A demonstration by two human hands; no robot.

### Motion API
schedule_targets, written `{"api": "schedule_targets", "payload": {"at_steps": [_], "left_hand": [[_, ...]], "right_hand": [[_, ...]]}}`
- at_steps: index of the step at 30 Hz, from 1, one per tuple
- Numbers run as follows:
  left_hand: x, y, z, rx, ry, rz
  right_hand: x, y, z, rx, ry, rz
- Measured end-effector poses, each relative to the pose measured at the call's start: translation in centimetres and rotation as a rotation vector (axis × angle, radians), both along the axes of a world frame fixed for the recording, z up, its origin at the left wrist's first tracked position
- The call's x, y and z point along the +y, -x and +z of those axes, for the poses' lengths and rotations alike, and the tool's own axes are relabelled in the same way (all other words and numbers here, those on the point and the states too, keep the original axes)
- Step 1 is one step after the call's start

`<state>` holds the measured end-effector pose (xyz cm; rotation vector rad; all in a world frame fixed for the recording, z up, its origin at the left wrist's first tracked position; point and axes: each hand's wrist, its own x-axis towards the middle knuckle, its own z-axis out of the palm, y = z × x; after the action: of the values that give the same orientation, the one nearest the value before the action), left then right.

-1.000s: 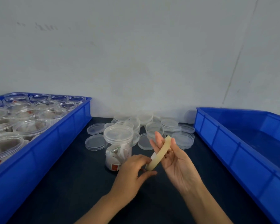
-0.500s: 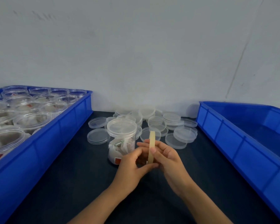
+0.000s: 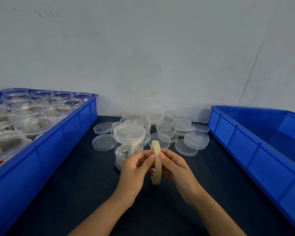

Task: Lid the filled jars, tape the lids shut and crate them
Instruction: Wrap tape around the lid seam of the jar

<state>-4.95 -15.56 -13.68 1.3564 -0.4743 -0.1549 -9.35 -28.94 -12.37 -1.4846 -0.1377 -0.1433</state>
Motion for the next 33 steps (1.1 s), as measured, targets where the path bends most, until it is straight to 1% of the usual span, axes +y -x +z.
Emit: {"api": "schedule_targets", "payload": {"at_steps": [4,8,10,13,14,15,16,17,18,19,22,23,25,27,29,30,33], "left_hand": [[-0.2,-0.3,0.0,0.137,0.096,-0.081],[0.2,-0.8,0.5,0.311,0.347,-0.194],[0.6,-1.1,0.9,0.357,0.431,-0.257],[0.8,-1.4,1.2,0.425,0.525,-0.309],[0.8,-1.4,1.2,0.449,0.552,-0.324],[0.8,-1.4,1.2,0.472,0.575,-0.338],[0.7,-1.4,1.1,0.490,0.585,-0.349],[0.7,-1.3,1.1,0.496,0.573,-0.356],[0.7,-1.2,1.2,0.475,0.520,-0.343],[0.6,-1.0,1.3,0.415,0.414,-0.292],[0.3,-0.4,0.7,0.073,-0.023,0.011],[0.1,-0.1,0.4,-0.044,-0.121,0.086],[-0.1,0.2,-0.3,-0.227,-0.260,0.120],[-0.1,0.1,-0.8,-0.326,-0.380,0.116],[0.1,-0.1,-0.9,-0.344,-0.438,0.117],[0.1,-0.1,-0.7,-0.313,-0.422,0.109],[0.1,-0.2,-0.2,-0.122,-0.301,0.036]], "right_hand": [[-0.3,0.0,0.1,0.008,0.025,0.001],[-0.7,0.1,0.4,-0.039,0.099,0.076],[-0.9,0.2,0.4,-0.069,0.239,0.077],[-1.8,0.4,0.3,-0.095,0.574,0.024],[-2.1,0.4,0.4,-0.099,0.647,0.031],[-2.3,0.5,0.6,-0.102,0.681,0.047],[-2.4,0.6,0.8,-0.108,0.673,0.064],[-2.3,0.7,1.0,-0.121,0.623,0.077],[-2.2,0.8,1.1,-0.139,0.536,0.082],[-2.1,0.8,1.2,-0.158,0.423,0.079],[-1.9,1.1,1.6,-0.159,0.099,0.086],[-1.9,1.2,1.8,-0.140,0.025,0.109],[-2.1,1.3,2.3,-0.108,-0.084,0.204],[-2.1,1.3,2.6,-0.098,-0.158,0.296],[-2.2,1.3,2.7,-0.099,-0.200,0.352],[-2.3,1.3,2.7,-0.099,-0.220,0.377],[-2.2,1.2,2.7,-0.103,-0.281,0.417]]}}
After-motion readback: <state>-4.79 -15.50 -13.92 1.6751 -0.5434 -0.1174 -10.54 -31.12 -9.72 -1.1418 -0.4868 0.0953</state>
